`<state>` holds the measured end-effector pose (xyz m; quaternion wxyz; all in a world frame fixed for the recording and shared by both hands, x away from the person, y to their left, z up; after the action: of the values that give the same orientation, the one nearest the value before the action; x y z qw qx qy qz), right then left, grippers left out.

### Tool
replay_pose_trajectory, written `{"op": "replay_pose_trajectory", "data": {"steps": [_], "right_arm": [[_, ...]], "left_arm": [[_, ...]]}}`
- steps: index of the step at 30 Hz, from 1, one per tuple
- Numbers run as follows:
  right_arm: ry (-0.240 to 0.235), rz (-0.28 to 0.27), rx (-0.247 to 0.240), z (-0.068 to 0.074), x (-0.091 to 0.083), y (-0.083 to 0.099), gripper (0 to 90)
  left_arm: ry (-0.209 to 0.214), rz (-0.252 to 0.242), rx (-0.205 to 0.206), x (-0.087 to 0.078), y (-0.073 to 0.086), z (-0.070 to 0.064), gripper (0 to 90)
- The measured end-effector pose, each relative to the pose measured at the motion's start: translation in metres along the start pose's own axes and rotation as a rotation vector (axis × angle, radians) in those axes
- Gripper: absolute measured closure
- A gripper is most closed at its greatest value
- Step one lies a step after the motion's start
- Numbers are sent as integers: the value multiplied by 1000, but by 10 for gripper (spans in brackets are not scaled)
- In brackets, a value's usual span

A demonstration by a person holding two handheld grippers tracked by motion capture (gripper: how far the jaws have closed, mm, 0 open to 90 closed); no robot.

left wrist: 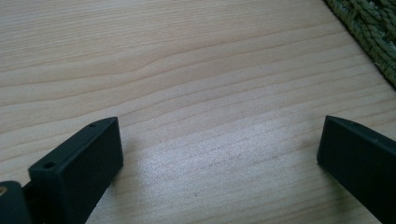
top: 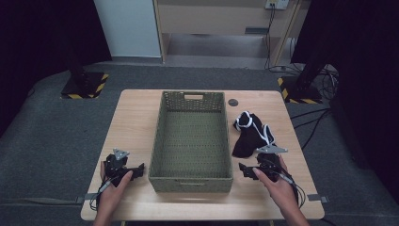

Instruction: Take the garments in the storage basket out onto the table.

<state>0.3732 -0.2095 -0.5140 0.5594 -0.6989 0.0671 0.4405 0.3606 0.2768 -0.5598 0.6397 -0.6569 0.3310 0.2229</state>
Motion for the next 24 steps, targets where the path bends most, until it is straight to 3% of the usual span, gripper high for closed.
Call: {"op": "replay_pose_trajectory", "data": {"steps": [7, 15, 17, 20, 24], "right_arm": [[-1, 31, 3, 5, 17, 17, 34], [35, 32, 15, 1, 30, 31, 24], [46, 15, 3, 2, 31, 33, 5], [76, 29, -53, 6, 33, 34, 5], [80, 28, -54, 7, 33, 34, 6]], "left_arm": [[0, 0, 0, 0, 0, 0, 0], [0, 0, 0, 0, 0, 0, 0], [0, 0, 0, 0, 0, 0, 0], [0, 0, 0, 0, 0, 0, 0], [-1, 0, 1, 0, 0, 0, 0]]}}
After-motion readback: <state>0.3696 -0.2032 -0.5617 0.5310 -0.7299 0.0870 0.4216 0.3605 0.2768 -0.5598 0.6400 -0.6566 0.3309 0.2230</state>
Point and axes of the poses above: each handheld gripper's, and its own axes: x roughly forward along the jaws, y roughly out of its underside, z roughly to its left, the point moved 2 cm from there along x, roughly forward along the jaws, and after that the axes turned 7 degrees about -x, right-handed, at the moved point
